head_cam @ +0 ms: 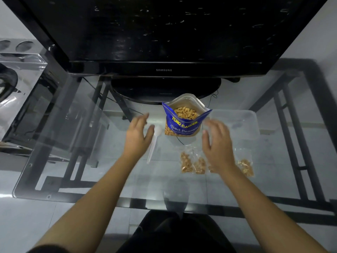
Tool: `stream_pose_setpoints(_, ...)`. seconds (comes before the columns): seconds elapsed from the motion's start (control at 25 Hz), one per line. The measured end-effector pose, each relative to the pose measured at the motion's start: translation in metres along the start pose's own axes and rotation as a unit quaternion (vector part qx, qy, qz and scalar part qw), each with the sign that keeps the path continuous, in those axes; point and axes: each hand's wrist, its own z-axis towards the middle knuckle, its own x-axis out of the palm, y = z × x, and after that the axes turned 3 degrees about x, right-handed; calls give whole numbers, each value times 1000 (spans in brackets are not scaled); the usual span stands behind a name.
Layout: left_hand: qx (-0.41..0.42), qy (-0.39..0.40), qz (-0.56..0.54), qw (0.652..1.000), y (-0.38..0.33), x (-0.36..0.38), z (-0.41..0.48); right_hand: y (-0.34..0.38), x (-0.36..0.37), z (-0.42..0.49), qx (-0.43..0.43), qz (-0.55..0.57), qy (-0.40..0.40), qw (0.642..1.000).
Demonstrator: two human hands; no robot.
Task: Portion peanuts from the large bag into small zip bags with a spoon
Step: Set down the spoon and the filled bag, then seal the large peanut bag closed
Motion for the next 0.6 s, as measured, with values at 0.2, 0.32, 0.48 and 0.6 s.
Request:
stream_pose_setpoints(0.2, 112, 245, 38, 962, -30, -12, 88, -7, -20, 74, -4, -55, 189, 981)
stream_pose_setpoints(0.32, 171, 285, 69, 941, -30, -13, 104, -15, -23, 88, -4, -35, 200, 979)
stream_pose_setpoints(0.48, 200, 328, 67, 921, -18, -19, 113, -26, -26, 94, 16, -19, 209, 978)
stream_pose_setpoints(0.6, 182, 323, 73, 926, -5, -16, 114, -33, -25, 94, 42, -5, 230, 972)
